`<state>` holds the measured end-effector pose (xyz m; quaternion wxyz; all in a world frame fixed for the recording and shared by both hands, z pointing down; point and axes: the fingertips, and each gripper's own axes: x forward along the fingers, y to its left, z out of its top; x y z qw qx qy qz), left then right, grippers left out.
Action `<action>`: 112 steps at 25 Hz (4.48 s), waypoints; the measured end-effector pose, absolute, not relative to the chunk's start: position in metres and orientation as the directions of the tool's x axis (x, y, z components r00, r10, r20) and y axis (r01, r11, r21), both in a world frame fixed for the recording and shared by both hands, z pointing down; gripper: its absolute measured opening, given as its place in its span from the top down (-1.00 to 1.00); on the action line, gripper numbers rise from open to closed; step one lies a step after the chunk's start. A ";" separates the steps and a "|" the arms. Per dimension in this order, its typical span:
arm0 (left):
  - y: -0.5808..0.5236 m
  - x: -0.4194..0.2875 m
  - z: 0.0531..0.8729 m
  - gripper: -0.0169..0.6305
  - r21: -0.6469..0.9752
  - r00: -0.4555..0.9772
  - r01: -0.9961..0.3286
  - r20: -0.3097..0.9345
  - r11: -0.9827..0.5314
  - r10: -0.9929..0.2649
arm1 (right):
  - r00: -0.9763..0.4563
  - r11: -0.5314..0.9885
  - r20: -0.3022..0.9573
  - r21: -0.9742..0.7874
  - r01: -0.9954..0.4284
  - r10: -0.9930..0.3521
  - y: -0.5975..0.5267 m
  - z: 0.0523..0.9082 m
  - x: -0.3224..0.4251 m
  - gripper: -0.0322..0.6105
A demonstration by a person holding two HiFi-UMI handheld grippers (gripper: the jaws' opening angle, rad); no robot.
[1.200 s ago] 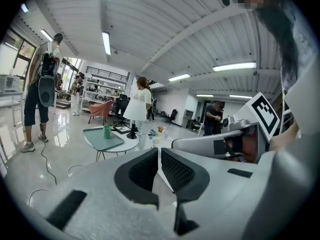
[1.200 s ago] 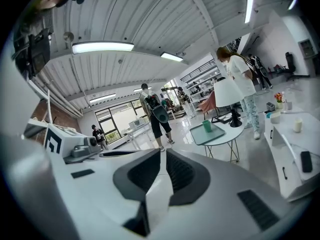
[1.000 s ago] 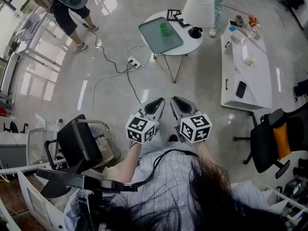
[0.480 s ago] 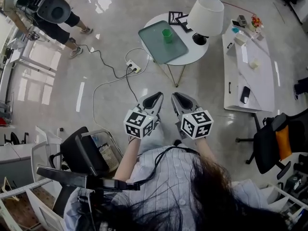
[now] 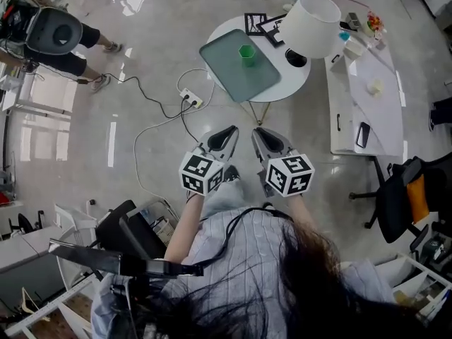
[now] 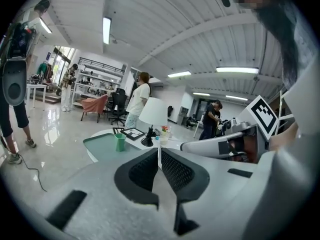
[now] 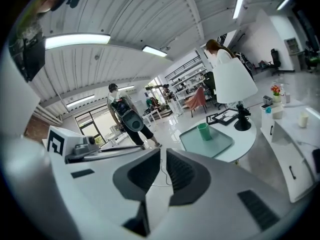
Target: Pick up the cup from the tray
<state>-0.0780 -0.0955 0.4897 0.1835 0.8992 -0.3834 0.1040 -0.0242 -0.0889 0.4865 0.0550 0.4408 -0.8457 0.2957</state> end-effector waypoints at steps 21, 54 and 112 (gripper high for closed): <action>-0.152 -0.138 0.499 0.90 0.269 0.714 -0.699 0.327 -0.663 -0.620 | -0.562 0.388 0.374 -0.446 -0.806 -0.738 -0.152 0.492 -0.078 0.73; -0.317 -0.097 0.537 0.90 0.296 0.728 -0.679 0.388 -0.672 -0.565 | -0.585 0.418 0.514 -0.411 -0.810 -0.628 -0.329 0.573 -0.046 0.73; -0.353 -0.120 0.568 0.90 0.317 0.620 -0.781 0.488 -0.538 -0.614 | -0.526 0.592 0.654 -0.146 -0.792 -0.543 -0.423 0.677 -0.048 -0.07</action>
